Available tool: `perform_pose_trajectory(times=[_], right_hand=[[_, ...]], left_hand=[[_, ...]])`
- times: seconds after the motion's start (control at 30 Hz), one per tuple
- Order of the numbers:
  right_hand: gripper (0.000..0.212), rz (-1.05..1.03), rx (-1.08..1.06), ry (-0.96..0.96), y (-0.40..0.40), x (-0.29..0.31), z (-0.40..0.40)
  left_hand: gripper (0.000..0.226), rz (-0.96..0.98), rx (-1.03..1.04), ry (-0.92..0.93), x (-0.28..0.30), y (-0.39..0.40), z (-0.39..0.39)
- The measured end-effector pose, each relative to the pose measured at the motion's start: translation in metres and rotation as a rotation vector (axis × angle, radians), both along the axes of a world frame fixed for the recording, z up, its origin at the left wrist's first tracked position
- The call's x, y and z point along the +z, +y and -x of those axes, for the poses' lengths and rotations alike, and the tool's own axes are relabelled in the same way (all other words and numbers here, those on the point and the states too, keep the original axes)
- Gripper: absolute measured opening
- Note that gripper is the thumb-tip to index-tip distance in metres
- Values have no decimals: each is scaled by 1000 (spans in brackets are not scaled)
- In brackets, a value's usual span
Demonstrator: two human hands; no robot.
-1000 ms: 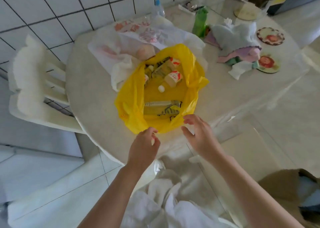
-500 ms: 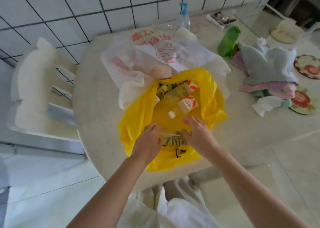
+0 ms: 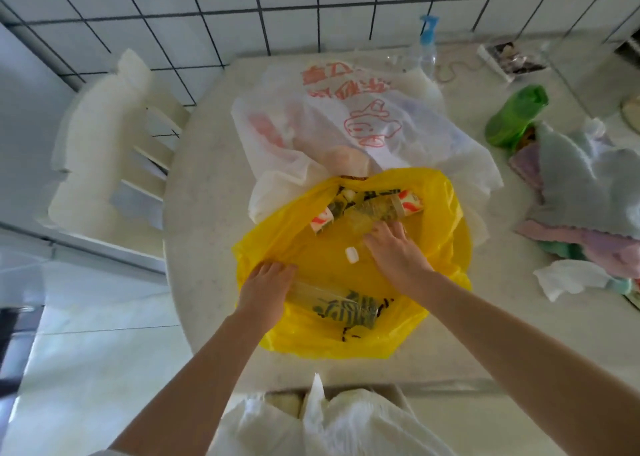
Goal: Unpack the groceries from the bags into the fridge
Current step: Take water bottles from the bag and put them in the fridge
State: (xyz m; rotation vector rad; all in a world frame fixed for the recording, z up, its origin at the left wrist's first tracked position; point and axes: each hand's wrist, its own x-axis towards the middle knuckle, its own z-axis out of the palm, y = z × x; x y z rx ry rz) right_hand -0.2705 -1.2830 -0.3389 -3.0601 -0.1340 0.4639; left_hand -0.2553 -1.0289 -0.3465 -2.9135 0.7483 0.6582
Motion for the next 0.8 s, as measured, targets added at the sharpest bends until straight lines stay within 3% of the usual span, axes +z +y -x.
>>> perform_pose_trajectory(times=[0.2, 0.47, 0.67, 0.8], right_hand=[[66, 131, 114, 33, -2, -5, -9], [62, 84, 64, -14, -3, -11, 2], [64, -47, 50, -124, -15, -2, 13], [54, -364, -94, -326, -20, 33, 15]], left_hand=[[51, 6, 32, -2, -2, -5, -1], [56, 96, 14, -14, 19, -18, 2], [67, 146, 12, 128, 46, -24, -3], [69, 268, 4, 99, 68, -30, 0]])
